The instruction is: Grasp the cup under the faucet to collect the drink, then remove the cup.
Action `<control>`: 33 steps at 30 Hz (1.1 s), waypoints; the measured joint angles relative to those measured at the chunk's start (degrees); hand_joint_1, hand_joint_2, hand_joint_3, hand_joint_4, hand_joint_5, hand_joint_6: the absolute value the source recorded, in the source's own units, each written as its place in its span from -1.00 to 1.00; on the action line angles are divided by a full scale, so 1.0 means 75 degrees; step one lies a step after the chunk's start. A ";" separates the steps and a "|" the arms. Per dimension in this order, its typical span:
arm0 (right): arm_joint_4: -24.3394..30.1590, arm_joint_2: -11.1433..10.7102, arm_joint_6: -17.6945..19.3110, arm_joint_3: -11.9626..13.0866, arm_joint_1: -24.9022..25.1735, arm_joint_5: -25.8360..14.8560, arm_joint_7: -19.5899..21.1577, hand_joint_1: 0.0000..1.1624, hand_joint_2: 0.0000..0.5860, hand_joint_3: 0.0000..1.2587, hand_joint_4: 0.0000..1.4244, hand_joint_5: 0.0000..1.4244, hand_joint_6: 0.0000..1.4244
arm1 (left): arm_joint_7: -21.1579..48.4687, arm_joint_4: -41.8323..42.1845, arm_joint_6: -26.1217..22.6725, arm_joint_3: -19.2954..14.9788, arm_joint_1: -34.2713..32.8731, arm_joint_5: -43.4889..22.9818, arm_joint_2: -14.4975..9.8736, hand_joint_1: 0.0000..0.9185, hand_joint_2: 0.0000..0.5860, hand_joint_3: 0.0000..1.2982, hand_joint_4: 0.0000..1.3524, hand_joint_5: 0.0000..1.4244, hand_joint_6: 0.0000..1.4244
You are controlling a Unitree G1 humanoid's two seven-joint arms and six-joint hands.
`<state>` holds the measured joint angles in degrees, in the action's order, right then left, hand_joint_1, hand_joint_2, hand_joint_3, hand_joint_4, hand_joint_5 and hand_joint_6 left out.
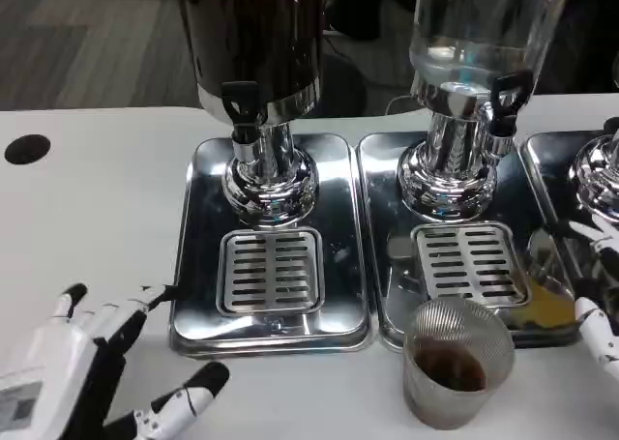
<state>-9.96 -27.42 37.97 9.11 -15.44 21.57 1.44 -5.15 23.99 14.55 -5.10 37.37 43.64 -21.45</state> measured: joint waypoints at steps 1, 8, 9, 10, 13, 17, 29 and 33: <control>0.0092 0.0006 -0.0156 0.0001 -0.0066 0.0231 0.0119 -0.32 1.00 -0.69 -0.92 -0.91 -1.00 | -0.0114 -0.0010 0.0000 0.0051 0.0022 0.0147 0.0004 -1.00 -0.38 -0.73 -0.89 -0.82 -1.00; 0.0389 0.0239 -0.1095 -0.0052 -0.0442 0.1406 0.0968 -0.28 1.00 -0.70 -0.94 -0.93 -1.00 | -0.0568 -0.0027 -0.0017 0.0247 0.0161 0.1087 0.0008 -1.00 -0.38 -0.81 -0.95 -0.86 -1.00; 0.0401 0.0260 -0.1133 -0.0057 -0.0464 0.1428 0.0993 -0.28 1.00 -0.70 -0.94 -0.93 -1.00 | -0.0584 -0.0027 -0.0019 0.0248 0.0176 0.1137 0.0007 -1.00 -0.38 -0.81 -0.95 -0.86 -1.00; 0.0459 0.0272 -0.1244 -0.0068 -0.0510 0.1503 0.1088 -0.28 1.00 -0.71 -0.94 -0.93 -1.00 | -0.0598 -0.0027 -0.0023 0.0253 0.0184 0.1195 0.0006 -1.00 -0.39 -0.81 -0.95 -0.86 -1.00; 0.0517 0.0272 -0.1377 -0.0071 -0.0556 0.1590 0.1232 -0.27 1.00 -0.71 -0.94 -0.93 -1.00 | -0.0670 -0.0053 -0.0029 0.0252 0.0203 0.1205 0.0005 -1.00 -0.39 -0.82 -0.95 -0.86 -1.00; 0.0532 0.0270 -0.1457 -0.0071 -0.0666 0.1583 0.1305 -0.23 1.00 -0.70 -0.92 -0.92 -1.00 | -0.0759 -0.0061 -0.0030 0.0237 0.0310 0.1189 0.0005 -1.00 -0.41 -0.83 -0.95 -0.86 -1.00; 0.0654 0.0205 -0.1462 0.0002 -0.0840 0.1225 0.1328 -0.20 1.00 -0.69 -0.89 -0.89 -1.00 | -0.0763 0.0133 -0.0030 0.0202 0.0353 0.1079 0.0004 -1.00 -0.47 -0.83 -0.94 -0.86 -1.00; 0.0678 0.0134 -0.1459 0.0052 -0.0855 0.1063 0.1327 -0.20 1.00 -0.68 -0.89 -0.88 -1.00 | -0.0763 0.0140 -0.0030 0.0207 0.0372 0.1070 0.0012 -1.00 -0.48 -0.83 -0.94 -0.86 -1.00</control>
<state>-4.87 -26.41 27.02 9.50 -21.86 29.55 11.39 -10.88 25.05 14.32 -3.55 40.16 51.67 -21.36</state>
